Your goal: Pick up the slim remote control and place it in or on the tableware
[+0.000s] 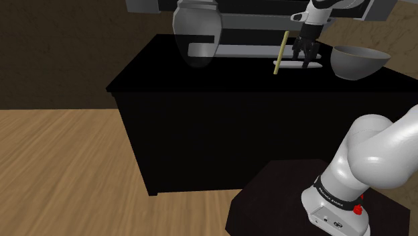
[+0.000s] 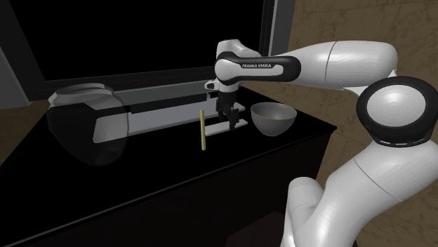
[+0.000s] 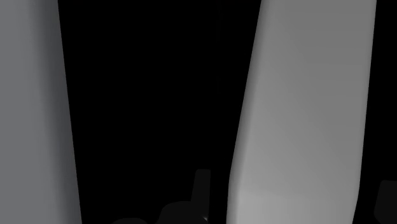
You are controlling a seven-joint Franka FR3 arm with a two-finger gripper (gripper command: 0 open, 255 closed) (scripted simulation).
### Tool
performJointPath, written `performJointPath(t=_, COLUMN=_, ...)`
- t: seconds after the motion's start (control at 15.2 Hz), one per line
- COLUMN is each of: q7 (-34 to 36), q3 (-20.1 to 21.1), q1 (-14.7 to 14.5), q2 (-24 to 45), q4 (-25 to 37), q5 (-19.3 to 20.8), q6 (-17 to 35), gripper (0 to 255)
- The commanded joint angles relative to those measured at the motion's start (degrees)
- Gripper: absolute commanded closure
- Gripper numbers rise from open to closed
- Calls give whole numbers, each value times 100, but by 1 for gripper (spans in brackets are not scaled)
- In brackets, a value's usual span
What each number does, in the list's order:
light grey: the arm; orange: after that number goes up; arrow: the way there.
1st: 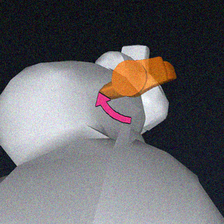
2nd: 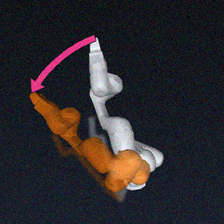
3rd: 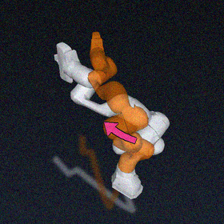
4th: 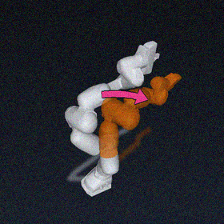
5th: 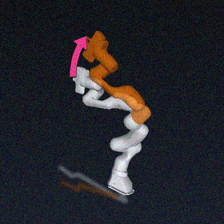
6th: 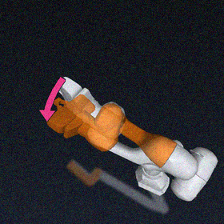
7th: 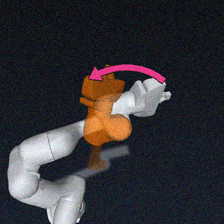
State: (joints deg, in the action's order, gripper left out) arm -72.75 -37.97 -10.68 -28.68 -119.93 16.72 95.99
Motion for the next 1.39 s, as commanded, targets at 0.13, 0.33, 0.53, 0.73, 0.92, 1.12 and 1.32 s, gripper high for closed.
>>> performJointPath(t=0.13, q7=0, q3=-4, q1=2, q2=-2, q4=-21, q5=4, q6=21, gripper=0)
performJointPath(t=0.33, q7=0, q3=-4, q1=2, q2=-2, q4=-20, q5=3, q6=20, gripper=0)
performJointPath(t=0.53, q7=0, q3=-4, q1=1, q2=-1, q4=-19, q5=3, q6=19, gripper=255)
performJointPath(t=0.73, q7=0, q3=-4, q1=2, q2=-2, q4=-19, q5=3, q6=19, gripper=255)
performJointPath(t=0.92, q7=0, q3=-4, q1=2, q2=-2, q4=-19, q5=3, q6=19, gripper=255)
performJointPath(t=1.12, q7=-12, q3=22, q1=-12, q2=16, q4=143, q5=-22, q6=-127, gripper=255)
performJointPath(t=1.32, q7=-33, q3=56, q1=-35, q2=54, q4=397, q5=-61, q6=-347, gripper=255)
